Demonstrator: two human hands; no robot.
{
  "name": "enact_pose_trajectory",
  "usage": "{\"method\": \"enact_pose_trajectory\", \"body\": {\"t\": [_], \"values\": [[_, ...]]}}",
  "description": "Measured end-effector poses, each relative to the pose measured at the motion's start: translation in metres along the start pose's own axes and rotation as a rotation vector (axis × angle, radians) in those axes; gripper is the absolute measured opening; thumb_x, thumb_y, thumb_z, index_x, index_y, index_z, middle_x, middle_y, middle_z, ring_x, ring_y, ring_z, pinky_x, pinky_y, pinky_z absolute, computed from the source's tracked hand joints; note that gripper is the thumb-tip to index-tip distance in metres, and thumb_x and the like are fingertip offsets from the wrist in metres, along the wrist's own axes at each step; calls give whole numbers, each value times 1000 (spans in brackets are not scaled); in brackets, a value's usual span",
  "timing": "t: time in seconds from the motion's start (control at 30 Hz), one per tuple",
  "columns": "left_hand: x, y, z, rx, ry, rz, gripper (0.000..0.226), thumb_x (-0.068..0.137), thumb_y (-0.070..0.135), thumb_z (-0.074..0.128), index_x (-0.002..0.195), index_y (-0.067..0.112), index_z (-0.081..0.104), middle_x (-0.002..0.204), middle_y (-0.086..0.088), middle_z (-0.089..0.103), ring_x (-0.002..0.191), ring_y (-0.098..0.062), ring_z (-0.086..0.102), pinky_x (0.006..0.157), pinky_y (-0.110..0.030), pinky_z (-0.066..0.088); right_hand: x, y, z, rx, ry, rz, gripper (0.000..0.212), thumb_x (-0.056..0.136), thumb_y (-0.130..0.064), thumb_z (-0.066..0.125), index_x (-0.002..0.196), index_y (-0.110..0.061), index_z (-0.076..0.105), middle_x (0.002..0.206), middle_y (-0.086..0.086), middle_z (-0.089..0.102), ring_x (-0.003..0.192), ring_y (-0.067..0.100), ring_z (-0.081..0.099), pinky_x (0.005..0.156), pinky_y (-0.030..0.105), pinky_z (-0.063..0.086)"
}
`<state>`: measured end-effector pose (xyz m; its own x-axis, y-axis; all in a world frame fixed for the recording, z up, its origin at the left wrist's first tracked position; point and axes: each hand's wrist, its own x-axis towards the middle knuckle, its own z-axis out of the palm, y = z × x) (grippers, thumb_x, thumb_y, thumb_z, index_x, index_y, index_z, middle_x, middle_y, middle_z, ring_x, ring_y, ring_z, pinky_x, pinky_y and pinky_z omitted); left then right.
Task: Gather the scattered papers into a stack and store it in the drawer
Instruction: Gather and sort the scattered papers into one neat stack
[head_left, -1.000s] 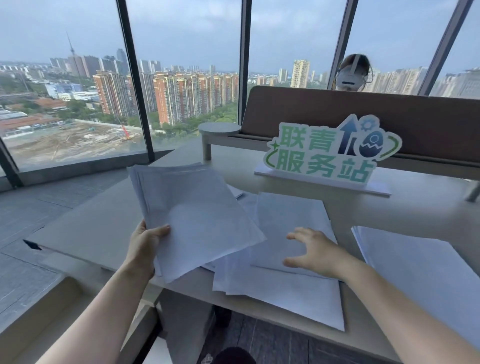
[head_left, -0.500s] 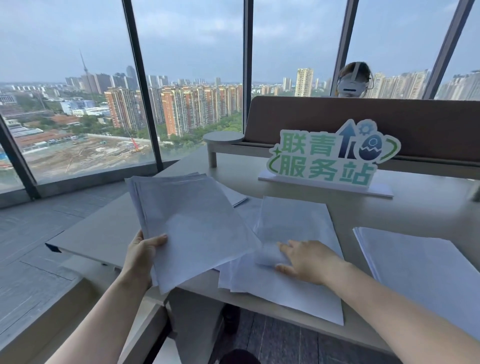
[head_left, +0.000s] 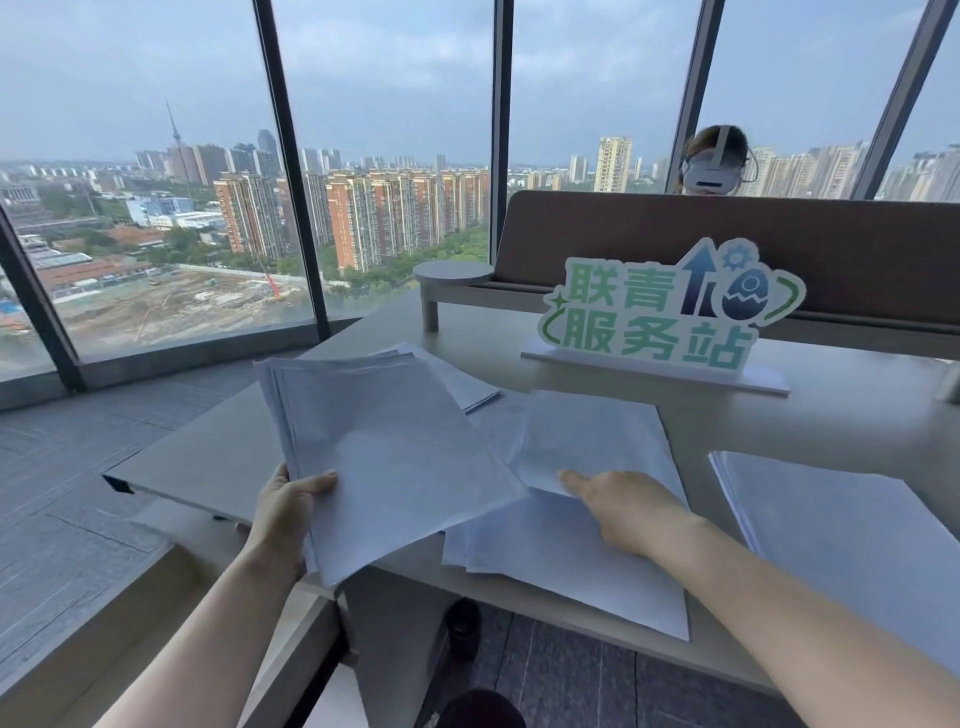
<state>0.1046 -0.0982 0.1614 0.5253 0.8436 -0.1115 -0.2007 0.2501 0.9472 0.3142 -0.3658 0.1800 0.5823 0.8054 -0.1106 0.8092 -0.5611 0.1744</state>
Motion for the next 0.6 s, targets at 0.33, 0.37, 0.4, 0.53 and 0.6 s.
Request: {"method": "enact_pose_trajectory", "body": {"t": [0.33, 0.37, 0.4, 0.53, 0.6], "values": [[10, -1, -8, -47, 25, -22, 34, 84, -7, 55, 113, 10, 57, 96, -13, 66, 75, -30, 62, 68, -37, 52, -36, -31, -6, 2, 185, -59, 36, 81, -1, 39, 110, -17, 53, 87, 6, 66, 68, 30, 45, 58, 33, 33], [10, -1, -7, -50, 17, -24, 34, 84, -7, 55, 114, 10, 57, 96, -13, 66, 76, -30, 62, 68, -37, 52, -38, -34, -5, 12, 178, -74, 36, 83, -2, 39, 112, -17, 54, 88, 5, 65, 70, 30, 46, 58, 33, 32], [10, -2, -6, -55, 10, -27, 35, 84, -8, 54, 114, 10, 57, 97, -14, 66, 76, -31, 63, 68, -37, 52, -39, -36, -3, 24, 173, -86, 37, 85, -3, 38, 115, -17, 54, 92, 5, 66, 72, 30, 48, 56, 32, 32], [8, -5, -4, -58, 9, -34, 34, 85, -9, 53, 112, 11, 56, 95, -12, 67, 76, -31, 64, 68, -36, 53, -39, -42, 8, 97, 157, -122, 37, 91, -11, 37, 121, -24, 53, 111, 1, 66, 98, 29, 60, 66, 34, 36], [8, -7, -4, -54, 3, -34, 34, 85, -9, 53, 112, 11, 57, 95, -12, 67, 76, -31, 64, 68, -36, 53, -39, -45, 13, 120, 146, -145, 30, 94, -20, 36, 119, -23, 53, 116, -1, 62, 104, 28, 58, 72, 36, 41]]}}
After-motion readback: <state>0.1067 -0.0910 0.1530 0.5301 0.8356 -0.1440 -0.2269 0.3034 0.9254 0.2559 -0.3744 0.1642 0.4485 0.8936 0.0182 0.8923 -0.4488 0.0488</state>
